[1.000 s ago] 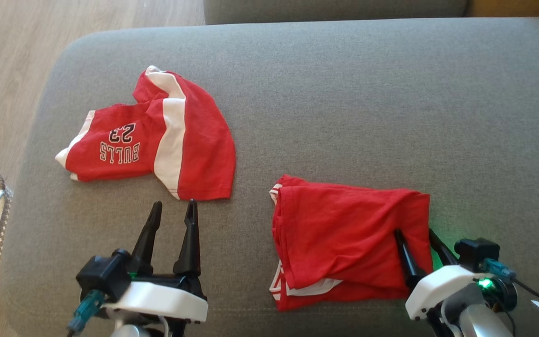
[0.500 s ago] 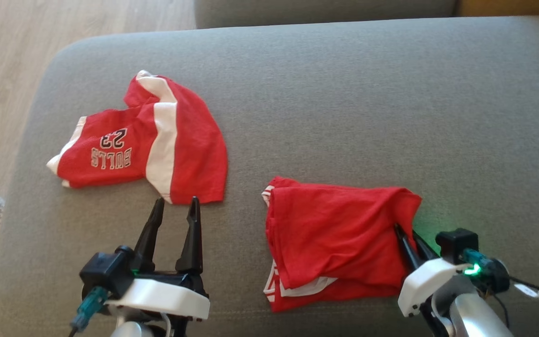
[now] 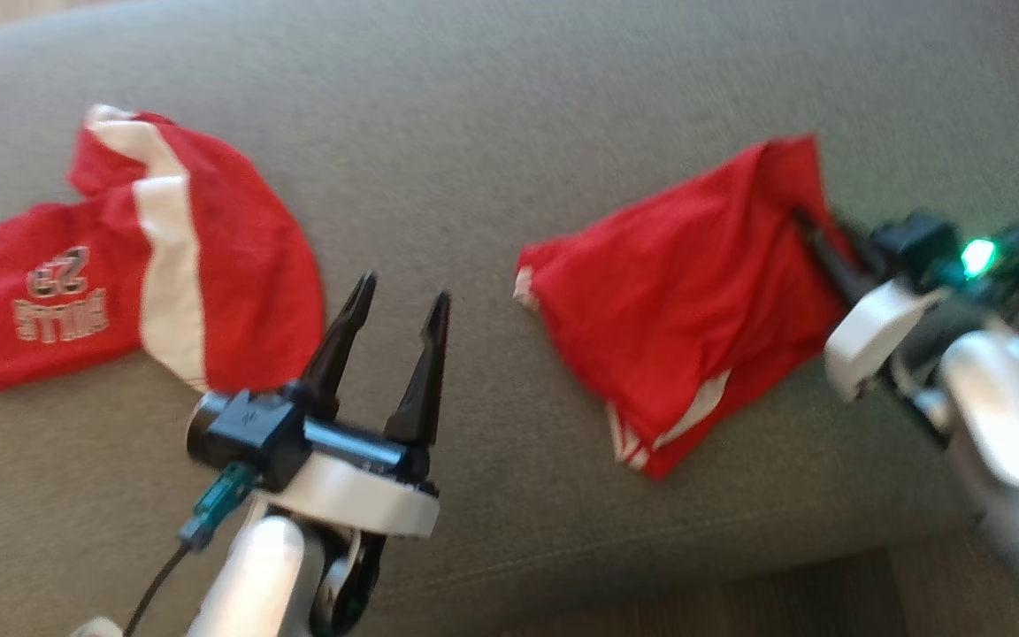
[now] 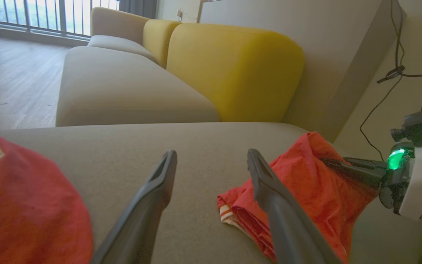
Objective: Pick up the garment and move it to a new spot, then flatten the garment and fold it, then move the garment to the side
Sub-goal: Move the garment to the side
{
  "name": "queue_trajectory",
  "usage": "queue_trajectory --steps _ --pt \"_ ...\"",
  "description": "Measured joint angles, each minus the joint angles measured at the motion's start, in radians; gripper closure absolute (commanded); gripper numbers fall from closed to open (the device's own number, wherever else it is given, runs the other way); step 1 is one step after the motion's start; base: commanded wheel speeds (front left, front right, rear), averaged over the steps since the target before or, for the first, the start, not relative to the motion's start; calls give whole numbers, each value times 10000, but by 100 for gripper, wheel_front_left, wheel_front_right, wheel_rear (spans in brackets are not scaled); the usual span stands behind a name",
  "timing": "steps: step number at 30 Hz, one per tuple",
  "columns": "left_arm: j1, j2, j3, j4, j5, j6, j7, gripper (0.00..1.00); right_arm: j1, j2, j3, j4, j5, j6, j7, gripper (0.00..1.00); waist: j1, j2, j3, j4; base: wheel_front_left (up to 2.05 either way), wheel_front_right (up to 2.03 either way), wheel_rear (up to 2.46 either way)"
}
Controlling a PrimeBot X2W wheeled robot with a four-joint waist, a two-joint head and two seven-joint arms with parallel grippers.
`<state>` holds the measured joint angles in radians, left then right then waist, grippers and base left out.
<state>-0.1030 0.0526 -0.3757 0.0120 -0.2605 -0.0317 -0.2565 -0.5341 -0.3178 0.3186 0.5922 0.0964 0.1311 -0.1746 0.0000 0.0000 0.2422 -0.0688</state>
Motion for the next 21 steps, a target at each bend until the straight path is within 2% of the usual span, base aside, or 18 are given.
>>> queue_trajectory --steps 5,8,16,21 --pt "-979 -4 -117 48 692 -422 0 0 -1427 -1055 738 263 600 2 -6 100 0 0 931 -590 0 0 0" --pt "-1459 25 -109 -61 989 -646 -2 0 -2367 -1536 679 654 1195 2 -88 100 0 0 1670 -1065 0 0 0" --pt "-1814 86 -27 -416 1114 -755 -2 0 -3455 -2034 -826 1864 1572 0 -426 100 0 0 2675 -1893 0 0 0" --pt "-1912 81 -71 -550 1110 -828 -2 0 -3604 -1962 -1208 2236 671 0 -470 100 0 0 2894 -1984 0 0 0"
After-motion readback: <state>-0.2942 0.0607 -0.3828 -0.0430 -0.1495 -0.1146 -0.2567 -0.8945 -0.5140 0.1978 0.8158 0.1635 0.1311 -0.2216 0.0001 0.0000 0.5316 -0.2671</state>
